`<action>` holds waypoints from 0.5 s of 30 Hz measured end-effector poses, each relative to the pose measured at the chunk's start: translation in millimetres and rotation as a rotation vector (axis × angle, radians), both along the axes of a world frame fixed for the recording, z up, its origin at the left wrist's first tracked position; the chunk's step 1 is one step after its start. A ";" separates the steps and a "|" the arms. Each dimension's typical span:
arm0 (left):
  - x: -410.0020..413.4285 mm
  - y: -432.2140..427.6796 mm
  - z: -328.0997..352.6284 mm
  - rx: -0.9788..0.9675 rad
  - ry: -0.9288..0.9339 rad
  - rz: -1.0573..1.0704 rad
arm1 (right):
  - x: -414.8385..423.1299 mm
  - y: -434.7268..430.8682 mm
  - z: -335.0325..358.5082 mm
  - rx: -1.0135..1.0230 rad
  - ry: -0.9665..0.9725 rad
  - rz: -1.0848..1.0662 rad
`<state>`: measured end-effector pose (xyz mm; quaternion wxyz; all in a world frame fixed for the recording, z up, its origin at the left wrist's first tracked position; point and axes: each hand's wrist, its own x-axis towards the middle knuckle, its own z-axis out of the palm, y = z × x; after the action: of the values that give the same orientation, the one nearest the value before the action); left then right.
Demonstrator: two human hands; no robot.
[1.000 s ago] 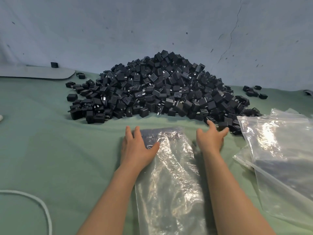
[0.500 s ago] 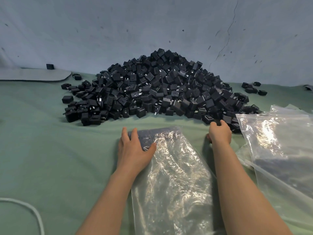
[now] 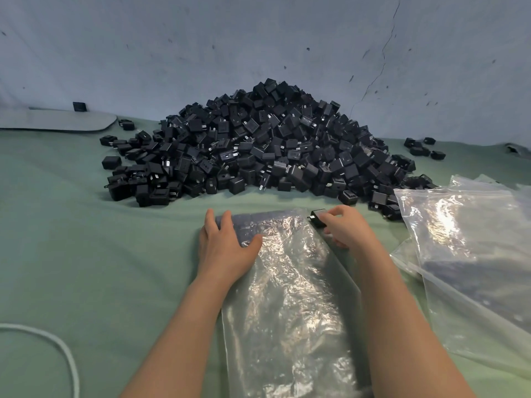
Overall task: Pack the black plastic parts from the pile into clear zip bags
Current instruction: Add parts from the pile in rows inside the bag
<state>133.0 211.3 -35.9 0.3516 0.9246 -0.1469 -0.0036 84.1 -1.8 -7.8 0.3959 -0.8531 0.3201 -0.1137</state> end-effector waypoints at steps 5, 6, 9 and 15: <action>0.3 0.2 -1.0 0.003 0.011 -0.007 | -8.6 -4.3 5.5 -0.190 0.001 0.003; 0.4 0.2 -1.0 0.005 0.012 -0.007 | -8.0 -3.2 3.8 -0.216 0.019 0.046; 0.0 0.5 -0.8 0.006 0.009 -0.007 | -7.0 2.6 -1.2 -0.277 0.096 0.190; -13.2 -2.6 15.2 0.042 -0.173 -0.112 | -11.2 6.2 -2.4 -0.324 0.116 0.227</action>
<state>119.8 208.7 -20.7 0.3175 0.9189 -0.2281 0.0536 72.9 4.4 -10.1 0.2447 -0.9413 0.2218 -0.0693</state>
